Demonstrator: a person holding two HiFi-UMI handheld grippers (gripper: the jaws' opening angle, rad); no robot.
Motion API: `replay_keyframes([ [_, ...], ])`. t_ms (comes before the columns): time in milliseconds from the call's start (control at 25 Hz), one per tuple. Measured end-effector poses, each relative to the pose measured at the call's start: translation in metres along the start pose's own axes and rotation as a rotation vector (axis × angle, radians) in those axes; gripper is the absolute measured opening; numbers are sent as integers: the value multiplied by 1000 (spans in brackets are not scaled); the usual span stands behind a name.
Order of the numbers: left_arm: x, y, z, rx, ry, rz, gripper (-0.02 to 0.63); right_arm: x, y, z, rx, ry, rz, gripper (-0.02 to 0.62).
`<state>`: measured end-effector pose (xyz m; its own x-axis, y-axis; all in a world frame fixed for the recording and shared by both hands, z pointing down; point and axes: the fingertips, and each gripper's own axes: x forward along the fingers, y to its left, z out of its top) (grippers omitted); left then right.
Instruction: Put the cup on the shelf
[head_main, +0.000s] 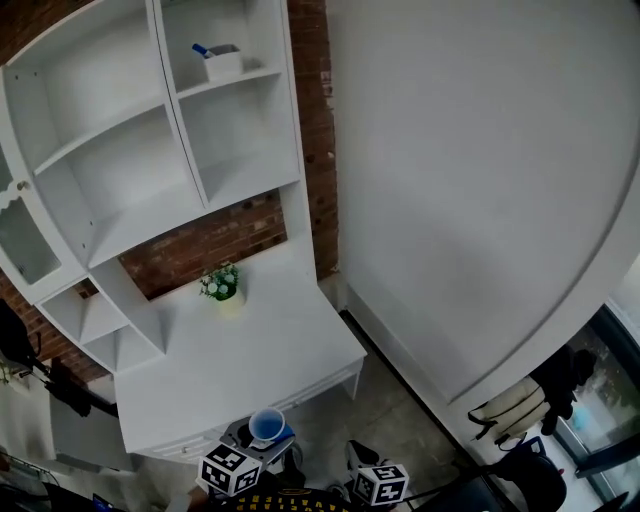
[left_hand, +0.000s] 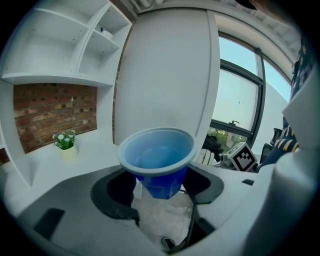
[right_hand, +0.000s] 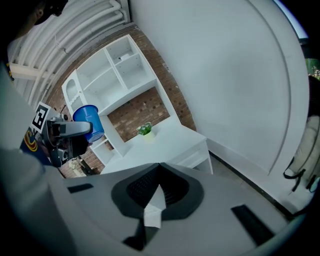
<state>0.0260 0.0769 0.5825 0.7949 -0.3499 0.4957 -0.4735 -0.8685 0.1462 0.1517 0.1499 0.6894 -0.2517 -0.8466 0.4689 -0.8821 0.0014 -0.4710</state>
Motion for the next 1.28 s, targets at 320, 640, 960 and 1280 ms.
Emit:
replay_keyframes([
  [320, 18, 90, 32, -24, -21, -61, 282, 73, 15, 39, -45, 19, -78, 6],
  [640, 15, 191, 34, -79, -46, -60, 282, 137, 53, 75, -74, 55, -111, 6],
  [960, 14, 257, 27, -144, -52, -19, 282, 191, 64, 99, -188, 110, -110, 6],
  [1280, 39, 290, 53, -151, -65, 56, 282, 234, 48, 118, -199, 148, -33, 6],
])
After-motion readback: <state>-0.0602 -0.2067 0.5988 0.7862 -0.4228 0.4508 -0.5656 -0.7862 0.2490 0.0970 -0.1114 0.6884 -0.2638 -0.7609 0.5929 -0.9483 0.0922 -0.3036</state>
